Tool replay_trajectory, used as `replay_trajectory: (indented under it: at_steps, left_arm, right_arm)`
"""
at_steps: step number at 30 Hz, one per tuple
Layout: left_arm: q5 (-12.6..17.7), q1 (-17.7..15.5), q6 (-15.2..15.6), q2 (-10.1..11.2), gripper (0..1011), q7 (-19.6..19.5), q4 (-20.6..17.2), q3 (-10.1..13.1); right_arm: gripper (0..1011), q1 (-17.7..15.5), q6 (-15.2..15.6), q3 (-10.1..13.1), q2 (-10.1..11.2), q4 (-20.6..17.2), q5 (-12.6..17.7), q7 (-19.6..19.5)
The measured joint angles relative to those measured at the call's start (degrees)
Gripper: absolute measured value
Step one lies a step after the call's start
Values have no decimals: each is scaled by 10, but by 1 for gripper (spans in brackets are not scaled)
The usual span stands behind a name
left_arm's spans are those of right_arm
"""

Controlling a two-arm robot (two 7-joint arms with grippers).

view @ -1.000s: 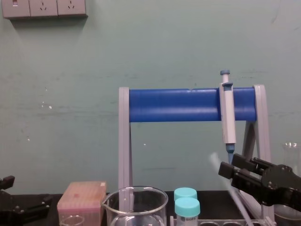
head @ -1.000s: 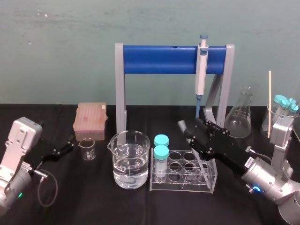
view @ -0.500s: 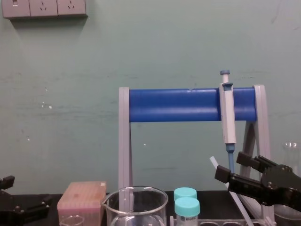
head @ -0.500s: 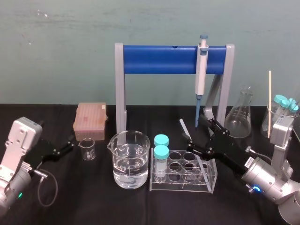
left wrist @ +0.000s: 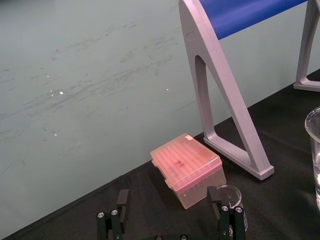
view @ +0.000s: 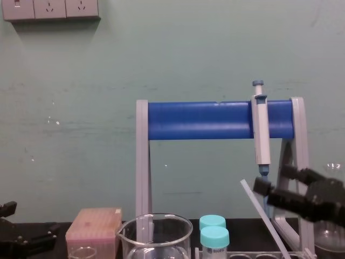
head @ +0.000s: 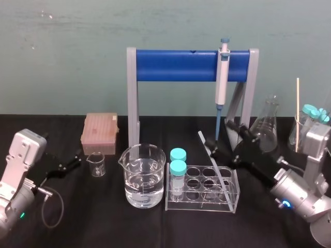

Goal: Pick up the stirring rod with one hand, then place it down.

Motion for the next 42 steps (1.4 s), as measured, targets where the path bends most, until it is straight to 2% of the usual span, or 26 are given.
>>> replay_trajectory:
  at_steps: [6, 8, 10, 11, 13, 14, 15, 16, 19, 20, 21, 22, 24, 42]
  left_arm:
    - [0, 0, 0, 0, 1000, 0, 0, 0]
    - [0, 0, 0, 0, 1000, 0, 0, 0]
    - [0, 0, 0, 0, 1000, 0, 0, 0]
    - [0, 0, 0, 0, 1000, 0, 0, 0]
    - [0, 0, 0, 0, 1000, 0, 0, 0]
    - [0, 0, 0, 0, 1000, 0, 0, 0]
    - [0, 0, 0, 0, 1000, 0, 0, 0]
    - [0, 0, 0, 0, 1000, 0, 0, 0]
    - [0, 0, 0, 0, 1000, 0, 0, 0]
    - [0, 0, 0, 0, 1000, 0, 0, 0]
    - [0, 0, 0, 0, 1000, 0, 0, 0]
    - [0, 0, 0, 0, 1000, 0, 0, 0]
    - [0, 0, 0, 0, 1000, 0, 0, 0]
    - [0, 0, 0, 0, 1000, 0, 0, 0]
  right_arm:
    - [1000, -26, 17, 37, 2, -43, -27, -95]
    - [1000, -39, 31, 55, 3, -57, -34, -134]
    - [1000, -47, 43, 65, 5, -65, -38, -154]
    - [1000, -57, 60, 76, 7, -73, -39, -176]
    - [1000, -66, 81, 83, 9, -79, -41, -193]
    - [1000, -74, 101, 89, 12, -83, -41, -204]
    - [1000, -79, 115, 91, 14, -85, -41, -210]
    - [1000, -86, 141, 93, 17, -87, -42, -220]
    - [1000, -93, 184, 92, 24, -88, -46, -231]
    - [1000, -96, 210, 91, 26, -88, -49, -237]
    - [1000, -96, 210, 91, 26, -88, -49, -237]
    - [1000, -97, 229, 90, 28, -87, -52, -241]
    - [1000, -97, 245, 90, 27, -86, -55, -243]
    - [1000, -98, 240, 91, 28, -86, -55, -243]
